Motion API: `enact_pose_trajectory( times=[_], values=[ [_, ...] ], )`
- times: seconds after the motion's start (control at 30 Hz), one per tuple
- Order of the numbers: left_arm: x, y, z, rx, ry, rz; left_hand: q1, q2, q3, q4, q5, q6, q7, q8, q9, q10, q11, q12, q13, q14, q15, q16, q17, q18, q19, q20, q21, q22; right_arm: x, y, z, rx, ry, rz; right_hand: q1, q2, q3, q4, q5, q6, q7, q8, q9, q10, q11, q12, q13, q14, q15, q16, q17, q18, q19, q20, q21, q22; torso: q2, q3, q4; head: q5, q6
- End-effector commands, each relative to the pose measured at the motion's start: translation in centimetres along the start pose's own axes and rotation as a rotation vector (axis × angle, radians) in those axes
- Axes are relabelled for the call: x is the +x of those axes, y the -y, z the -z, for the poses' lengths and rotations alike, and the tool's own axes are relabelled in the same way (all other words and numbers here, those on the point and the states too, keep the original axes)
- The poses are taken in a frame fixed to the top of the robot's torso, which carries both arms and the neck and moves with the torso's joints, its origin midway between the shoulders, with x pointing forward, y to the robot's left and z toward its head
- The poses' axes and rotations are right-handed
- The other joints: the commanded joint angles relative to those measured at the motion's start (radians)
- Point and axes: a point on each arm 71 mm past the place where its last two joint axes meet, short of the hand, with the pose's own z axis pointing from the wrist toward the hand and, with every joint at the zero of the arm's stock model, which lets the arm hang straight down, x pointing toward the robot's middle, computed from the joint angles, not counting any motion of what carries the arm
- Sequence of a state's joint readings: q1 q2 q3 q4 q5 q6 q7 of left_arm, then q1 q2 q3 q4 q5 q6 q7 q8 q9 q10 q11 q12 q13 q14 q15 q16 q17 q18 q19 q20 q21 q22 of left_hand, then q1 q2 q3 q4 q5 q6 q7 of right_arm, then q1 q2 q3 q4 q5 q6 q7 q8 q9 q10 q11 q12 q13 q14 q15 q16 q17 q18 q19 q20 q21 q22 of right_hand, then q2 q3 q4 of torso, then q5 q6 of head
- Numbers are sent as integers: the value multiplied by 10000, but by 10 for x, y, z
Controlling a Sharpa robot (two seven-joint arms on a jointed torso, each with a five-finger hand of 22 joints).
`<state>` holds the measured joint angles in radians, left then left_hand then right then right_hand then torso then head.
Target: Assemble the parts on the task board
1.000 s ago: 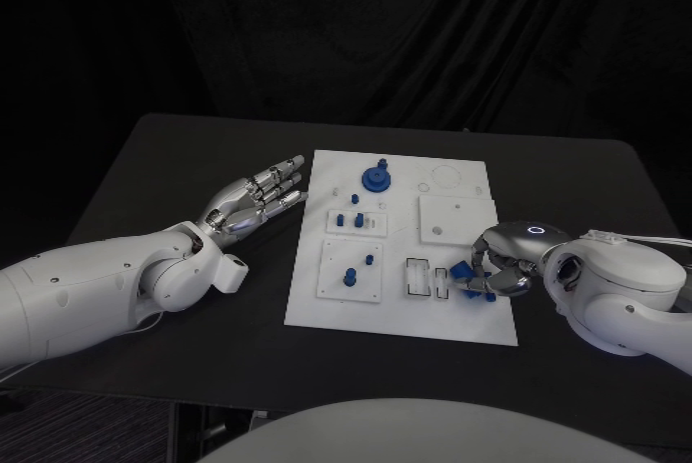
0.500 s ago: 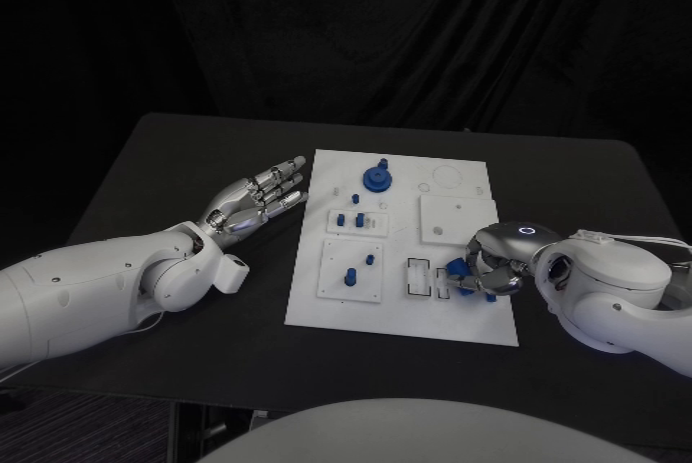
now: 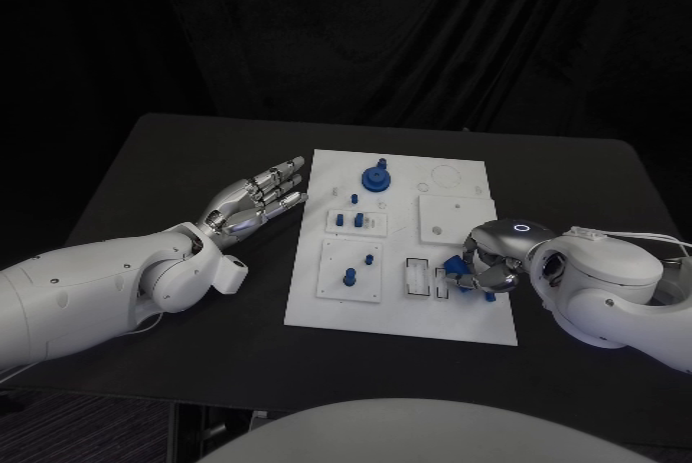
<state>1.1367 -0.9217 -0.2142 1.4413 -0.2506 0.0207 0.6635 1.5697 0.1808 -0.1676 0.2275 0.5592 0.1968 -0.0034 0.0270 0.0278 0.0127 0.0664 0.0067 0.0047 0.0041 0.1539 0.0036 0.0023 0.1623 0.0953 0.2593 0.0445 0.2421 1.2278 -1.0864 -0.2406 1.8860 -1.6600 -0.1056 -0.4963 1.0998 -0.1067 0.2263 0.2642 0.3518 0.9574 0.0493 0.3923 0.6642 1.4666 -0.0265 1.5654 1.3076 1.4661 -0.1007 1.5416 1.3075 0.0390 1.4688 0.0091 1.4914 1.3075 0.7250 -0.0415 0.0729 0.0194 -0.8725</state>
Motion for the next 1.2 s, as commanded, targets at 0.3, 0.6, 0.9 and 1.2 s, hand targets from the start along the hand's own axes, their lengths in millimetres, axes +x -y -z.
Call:
enact_pose_trajectory(
  times=[0.3, 0.6, 0.9, 1.2],
  values=[
    [1, 0, 1, 75, -117, 129, -9, 101, 4, -53, 10, -27, 26, 26, 6, 1, 34, -30, -9, -18, 53, -27, -14, 160, 31, 61, 31, 7, 10, 4, 1, 21, -550, -1026, 562, 273, 343, -578, 40, 351, -55, -210, -169, 1042, 22, 54, 2632, 894, 22, 4, 1833, -169, 610, 59, -16, 2343, -15, -10, -4, 76, -2],
    [1, 0, 1, 95, -110, 129, -5, 102, 8, -59, 9, -25, 25, 26, 7, 2, 41, -30, -9, -13, 57, -25, -12, 160, 33, 64, 32, 6, 6, 8, 10, -96, -162, -2629, 591, 322, 387, -681, 30, 517, -113, -186, -152, 1042, -32, 54, 2632, 907, 3, 28, 1892, -186, 643, 44, 46, 2365, -6, -4, 1, 76, -2],
    [2, 0, 1, 184, -99, 121, -2, 117, 23, -70, 11, -44, 12, 20, 3, 23, 79, -24, -2, -10, 60, -24, -11, 161, 52, 69, 42, 30, -9, 10, 16, -135, 301, -4057, 608, 304, 393, -744, 28, 574, -144, -178, -141, 1042, -65, 54, 2632, 906, 0, 28, 1887, -184, 640, 38, 42, 2363, -3, 4, -10, 93, -2],
    [2, 1, 0, 253, -98, 117, -13, 135, 32, -67, 12, -24, 20, 23, 5, 49, 101, -16, 5, 18, 57, -12, 0, 165, 74, 72, 53, 56, -18, 7, 16, -204, 251, -4829, 606, 298, 390, -753, 26, 582, -150, -178, -139, 1042, -74, 54, 2632, 895, 4, 7, 1827, -183, 638, 38, 37, 2361, -4, -5, -21, 124, -2]
  ],
)
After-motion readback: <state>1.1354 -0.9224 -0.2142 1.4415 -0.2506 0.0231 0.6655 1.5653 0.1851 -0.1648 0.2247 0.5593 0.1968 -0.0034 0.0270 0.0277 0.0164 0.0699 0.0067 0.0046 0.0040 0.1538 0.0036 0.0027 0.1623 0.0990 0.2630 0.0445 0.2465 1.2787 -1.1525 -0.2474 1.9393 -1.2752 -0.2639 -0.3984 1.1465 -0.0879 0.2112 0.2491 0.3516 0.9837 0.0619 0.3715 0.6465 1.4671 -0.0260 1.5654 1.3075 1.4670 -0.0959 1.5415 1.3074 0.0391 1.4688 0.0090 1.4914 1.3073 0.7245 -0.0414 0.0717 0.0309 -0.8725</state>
